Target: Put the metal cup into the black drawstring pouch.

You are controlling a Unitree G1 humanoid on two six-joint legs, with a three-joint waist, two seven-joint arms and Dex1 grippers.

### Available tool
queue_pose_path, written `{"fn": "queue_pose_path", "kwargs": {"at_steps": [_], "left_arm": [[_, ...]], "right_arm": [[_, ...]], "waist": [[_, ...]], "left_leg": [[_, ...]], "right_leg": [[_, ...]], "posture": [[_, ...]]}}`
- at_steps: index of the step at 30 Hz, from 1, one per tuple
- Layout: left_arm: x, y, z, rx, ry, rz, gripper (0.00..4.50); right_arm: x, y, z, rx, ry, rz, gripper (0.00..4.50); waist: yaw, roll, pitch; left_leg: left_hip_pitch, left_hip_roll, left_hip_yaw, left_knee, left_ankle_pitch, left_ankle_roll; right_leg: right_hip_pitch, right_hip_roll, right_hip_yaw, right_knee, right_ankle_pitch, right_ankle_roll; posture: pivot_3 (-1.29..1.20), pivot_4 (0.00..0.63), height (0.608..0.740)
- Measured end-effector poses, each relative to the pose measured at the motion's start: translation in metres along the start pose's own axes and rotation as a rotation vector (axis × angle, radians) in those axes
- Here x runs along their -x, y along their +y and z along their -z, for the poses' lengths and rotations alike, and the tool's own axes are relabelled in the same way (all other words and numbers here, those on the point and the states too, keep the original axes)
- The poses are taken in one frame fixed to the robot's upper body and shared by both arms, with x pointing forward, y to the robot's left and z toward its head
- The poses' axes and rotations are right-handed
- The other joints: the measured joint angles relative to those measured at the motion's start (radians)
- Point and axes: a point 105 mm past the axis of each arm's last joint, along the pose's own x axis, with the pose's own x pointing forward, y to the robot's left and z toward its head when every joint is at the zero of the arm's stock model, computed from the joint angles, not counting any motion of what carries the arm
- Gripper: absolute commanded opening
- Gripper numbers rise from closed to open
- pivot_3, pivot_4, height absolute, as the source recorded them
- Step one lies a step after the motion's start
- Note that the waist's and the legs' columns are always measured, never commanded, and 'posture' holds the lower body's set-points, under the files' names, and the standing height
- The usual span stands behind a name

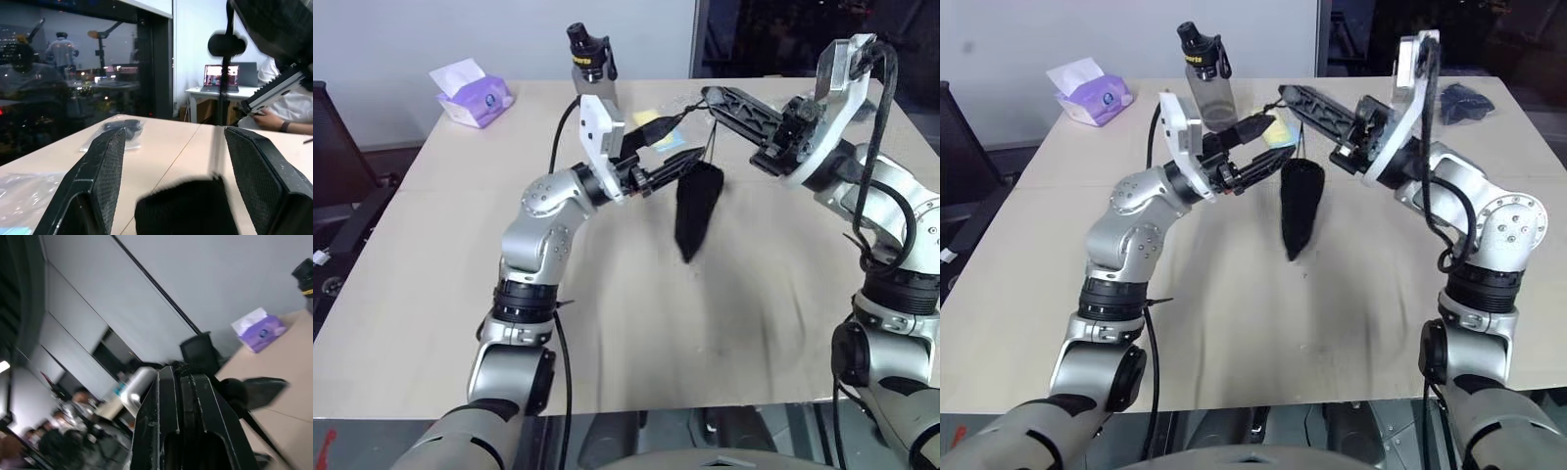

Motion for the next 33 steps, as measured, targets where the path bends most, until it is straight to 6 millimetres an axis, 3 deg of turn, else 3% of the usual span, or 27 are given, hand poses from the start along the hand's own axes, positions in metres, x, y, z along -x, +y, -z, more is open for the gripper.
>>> {"fn": "queue_pose_path", "kwargs": {"at_steps": [13, 25, 33], "left_arm": [[-0.011, -0.004, -0.019, -0.024, -0.059, 0.031, 3.28], [-0.007, -0.003, -0.016, -0.019, -0.043, 0.030, 3.28], [-0.013, -0.004, -0.021, -0.020, -0.071, 0.030, 3.28]], "right_arm": [[-0.009, -0.006, 0.005, -0.109, -0.003, 0.099, 0.00], [-0.005, -0.009, -0.005, -0.134, -0.047, 0.114, 0.00], [-0.006, -0.008, -0.001, -0.143, -0.044, 0.103, 0.00]], "waist": [[-0.002, 0.000, 0.000], [-0.002, 0.000, 0.000], [-0.002, 0.000, 0.000]], "left_leg": [[0.000, 0.000, 0.000, 0.001, 0.000, 0.000], [0.000, 0.000, 0.000, 0.001, 0.000, 0.000], [0.000, 0.001, 0.000, 0.001, 0.000, 0.000]], "right_leg": [[0.000, 0.001, 0.000, 0.002, 0.000, 0.000], [0.000, 0.002, 0.000, 0.002, 0.000, 0.000], [0.000, 0.002, 0.000, 0.002, 0.000, 0.000]], "posture": [[0.00, 0.150, 0.740], [0.00, 0.150, 0.740], [0.00, 0.150, 0.740]]}}
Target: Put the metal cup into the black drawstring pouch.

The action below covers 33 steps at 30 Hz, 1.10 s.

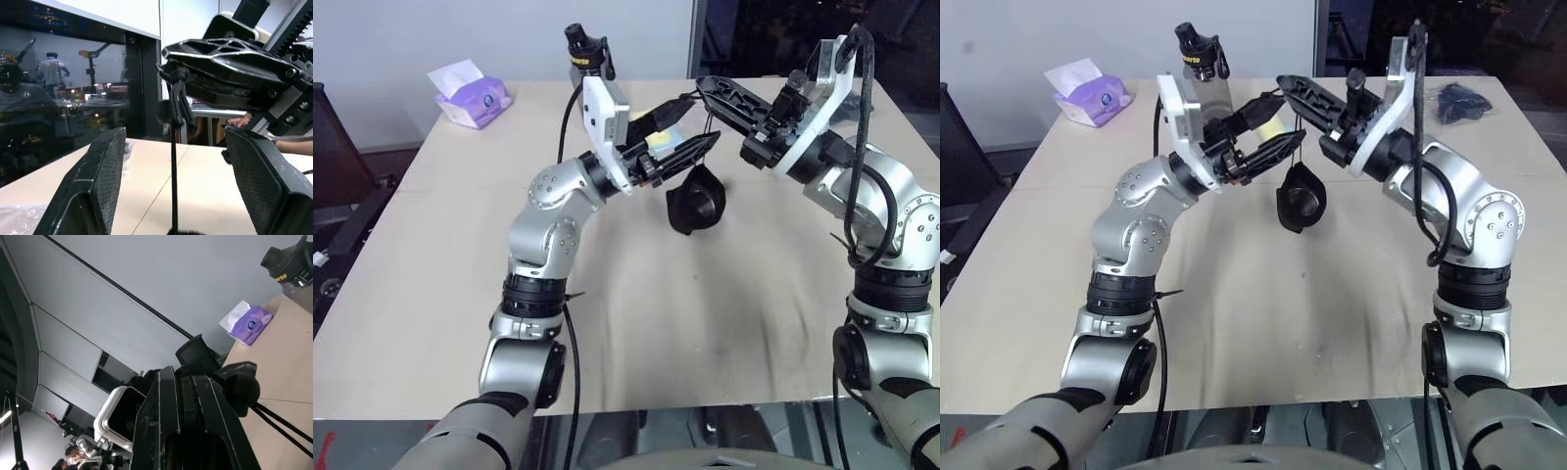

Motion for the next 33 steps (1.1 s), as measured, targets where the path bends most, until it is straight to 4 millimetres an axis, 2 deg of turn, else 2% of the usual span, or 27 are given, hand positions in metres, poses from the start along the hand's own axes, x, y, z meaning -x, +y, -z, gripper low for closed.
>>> {"fn": "queue_pose_path", "kwargs": {"at_steps": [5, 6, 8, 9, 10, 12, 14, 18, 28, 29, 30, 33], "left_arm": [[-0.002, 0.000, -0.001, 0.004, -0.010, -0.003, 3.28], [-0.002, 0.000, -0.001, 0.004, -0.010, -0.003, 3.06], [-0.003, -0.002, -0.001, 0.016, -0.024, 0.003, 2.59], [-0.004, -0.003, -0.002, 0.023, -0.031, 0.006, 2.09], [-0.005, -0.003, -0.002, 0.028, -0.037, 0.008, 1.82], [-0.005, -0.002, -0.003, 0.032, -0.045, 0.004, 0.84], [-0.003, 0.004, -0.006, 0.032, -0.054, -0.029, 0.07], [-0.003, 0.010, -0.012, 0.017, -0.071, -0.053, 0.07], [-0.003, 0.011, -0.012, 0.012, -0.074, -0.061, 0.07], [-0.002, 0.011, -0.012, 0.022, -0.076, -0.057, 0.57], [-0.001, 0.011, -0.011, 0.027, -0.075, -0.056, 0.72], [0.002, 0.012, -0.008, 0.015, -0.055, -0.064, 1.77]], "right_arm": [[0.000, 0.000, 0.001, -0.009, -0.012, 0.000, 0.00], [0.000, 0.000, 0.001, -0.009, -0.012, 0.000, 0.00], [0.000, 0.000, 0.000, -0.009, -0.017, 0.000, 0.00], [0.000, 0.000, 0.000, -0.010, -0.018, 0.000, 0.00], [0.000, 0.000, -0.001, -0.010, -0.020, 0.001, 0.00], [0.001, -0.001, -0.002, -0.009, -0.026, 0.004, 0.00], [0.001, 0.000, 0.002, -0.009, -0.011, 0.001, 0.00], [0.000, 0.001, 0.007, -0.013, 0.007, -0.009, 0.00], [-0.003, 0.001, 0.011, -0.019, 0.020, -0.010, 0.00], [-0.003, 0.002, 0.011, -0.019, 0.020, -0.013, 0.00], [-0.002, 0.003, 0.011, -0.018, 0.019, -0.018, 0.00], [-0.002, 0.003, 0.009, -0.015, 0.012, -0.015, 0.00]], "waist": [[0.000, 0.000, 0.000], [0.000, 0.000, 0.000], [0.000, 0.000, 0.000], [0.000, 0.000, 0.000], [0.000, 0.000, 0.000], [0.000, 0.000, 0.000], [-0.002, 0.000, 0.000], [-0.001, 0.000, 0.000], [-0.001, 0.000, 0.000], [-0.001, 0.000, 0.000], [-0.002, 0.000, 0.000], [-0.002, 0.000, 0.000]], "left_leg": [[0.000, 0.000, 0.000, 0.000, 0.000, 0.000], [0.000, 0.000, 0.000, 0.000, 0.000, 0.000], [0.000, 0.000, 0.000, 0.000, 0.000, 0.000], [0.000, 0.000, 0.000, 0.000, 0.000, 0.000], [0.000, 0.000, 0.000, 0.000, 0.000, 0.000], [0.000, 0.000, 0.000, 0.000, 0.000, 0.000], [0.000, 0.000, 0.000, 0.000, 0.000, 0.000], [0.000, 0.000, 0.000, 0.000, 0.000, 0.000], [0.000, 0.000, 0.000, 0.000, 0.000, 0.000], [0.000, 0.000, 0.000, 0.000, 0.000, 0.000], [0.000, 0.000, 0.000, 0.000, 0.000, 0.000], [0.000, 0.000, 0.000, 0.000, 0.000, 0.000]], "right_leg": [[0.000, 0.000, 0.000, 0.000, 0.000, 0.000], [0.000, 0.000, 0.000, 0.000, 0.000, 0.000], [0.000, 0.000, 0.000, 0.000, 0.000, 0.000], [0.000, 0.000, 0.000, 0.000, 0.000, 0.000], [0.000, 0.000, 0.000, 0.000, 0.000, 0.000], [0.000, 0.000, 0.000, 0.000, 0.000, 0.000], [0.000, 0.000, 0.000, 0.000, 0.000, 0.000], [0.000, 0.001, 0.000, 0.000, 0.000, 0.000], [0.000, 0.001, 0.000, 0.000, 0.000, 0.000], [0.000, 0.001, 0.000, 0.000, 0.000, 0.000], [0.000, 0.001, 0.000, 0.000, 0.000, 0.000], [0.000, 0.001, 0.000, 0.000, 0.000, 0.000]], "posture": [[0.00, 0.150, 0.740], [0.00, 0.150, 0.740], [0.00, 0.150, 0.740], [0.00, 0.150, 0.740], [0.00, 0.150, 0.740], [0.00, 0.150, 0.740], [0.00, 0.150, 0.740], [0.00, 0.150, 0.740], [0.00, 0.150, 0.740], [0.00, 0.150, 0.740], [0.00, 0.150, 0.740], [0.00, 0.150, 0.740]]}}
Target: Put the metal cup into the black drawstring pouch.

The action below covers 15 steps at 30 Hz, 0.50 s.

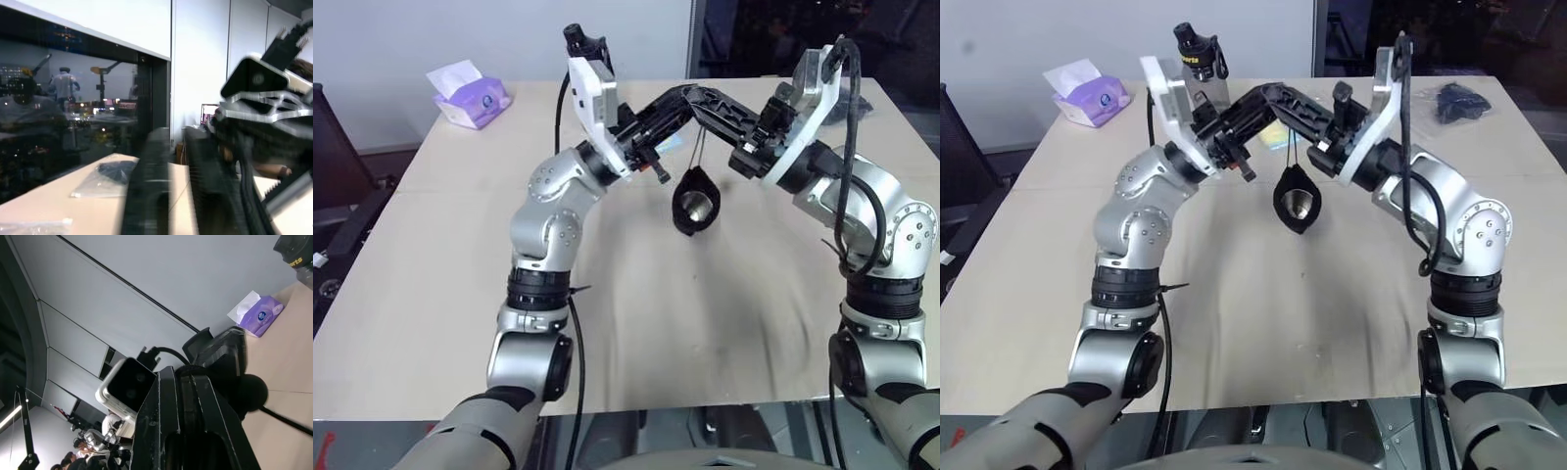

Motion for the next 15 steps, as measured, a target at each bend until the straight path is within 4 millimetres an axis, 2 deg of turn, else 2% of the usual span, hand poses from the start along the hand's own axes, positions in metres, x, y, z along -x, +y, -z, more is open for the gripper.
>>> {"fn": "queue_pose_path", "kwargs": {"at_steps": [6, 15], "left_arm": [[0.008, -0.002, 0.001, -0.026, 0.008, 0.042, 1.77], [0.004, -0.012, 0.006, 0.011, -0.001, 0.089, 1.77]], "right_arm": [[0.000, 0.000, -0.001, -0.009, -0.012, -0.001, 0.00], [-0.002, 0.004, 0.001, -0.015, -0.014, -0.016, 0.00]], "waist": [[0.000, 0.000, 0.000], [0.001, 0.000, 0.000]], "left_leg": [[0.000, 0.000, 0.000, 0.000, 0.000, 0.000], [0.000, 0.000, 0.000, 0.000, 0.000, 0.000]], "right_leg": [[0.000, 0.000, 0.000, 0.000, 0.000, 0.000], [0.000, 0.000, 0.000, 0.000, 0.000, 0.000]], "posture": [[0.00, 0.150, 0.740], [0.00, 0.150, 0.740]]}}
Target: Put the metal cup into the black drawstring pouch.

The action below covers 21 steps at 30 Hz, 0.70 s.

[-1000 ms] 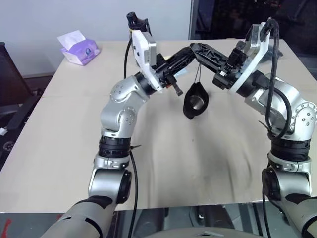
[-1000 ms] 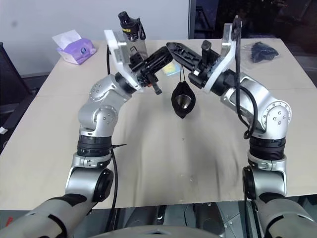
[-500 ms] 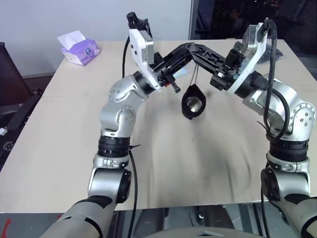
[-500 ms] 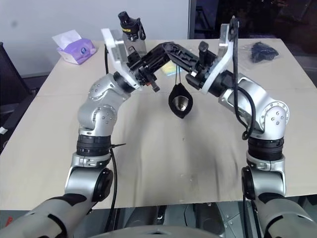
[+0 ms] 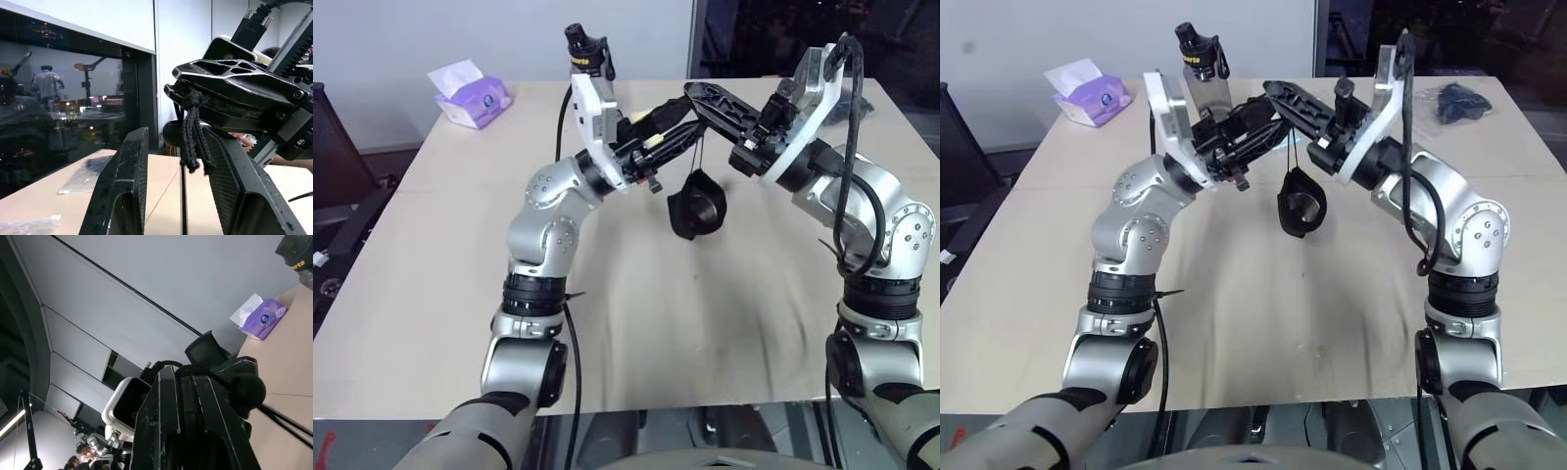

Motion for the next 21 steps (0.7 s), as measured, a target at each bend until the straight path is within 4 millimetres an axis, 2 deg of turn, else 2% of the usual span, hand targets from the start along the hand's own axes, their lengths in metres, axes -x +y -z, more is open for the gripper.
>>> {"fn": "queue_pose_path", "kwargs": {"at_steps": [13, 14, 17, 21], "left_arm": [[-0.0058, 0.0036, -0.0010, -0.047, -0.018, -0.023, 1.77], [-0.0061, 0.0040, -0.0008, -0.046, -0.020, -0.025, 1.27], [-0.0074, 0.0037, -0.0023, -0.050, -0.029, -0.025, 0.13], [-0.0072, 0.0038, -0.0022, -0.050, -0.029, -0.025, 0.11]], "right_arm": [[-0.0002, 0.0023, 0.0039, -0.004, 0.001, -0.006, 0.00], [-0.0002, 0.0022, 0.0040, -0.004, 0.001, -0.006, 0.00], [0.0002, 0.0007, 0.0043, -0.007, 0.001, 0.002, 0.00], [0.0002, 0.0006, 0.0044, -0.007, 0.001, 0.003, 0.00]], "waist": [[0.000, 0.000, 0.000], [0.000, 0.000, 0.000], [0.000, 0.000, 0.000], [0.000, 0.000, 0.000]], "left_leg": [[0.000, 0.000, 0.000, 0.000, 0.000, 0.000], [0.000, 0.000, 0.000, 0.000, 0.000, 0.000], [0.000, 0.000, 0.000, 0.000, 0.000, 0.000], [0.000, 0.000, 0.000, 0.000, 0.000, 0.000]], "right_leg": [[0.000, 0.000, 0.000, 0.000, 0.000, 0.000], [0.000, 0.000, 0.000, 0.000, 0.000, 0.000], [0.000, 0.000, 0.000, 0.000, 0.000, 0.000], [0.000, 0.000, 0.000, 0.000, 0.000, 0.000]], "posture": [[0.00, 0.150, 0.740], [0.00, 0.150, 0.740], [0.00, 0.150, 0.740], [0.00, 0.150, 0.740]]}}
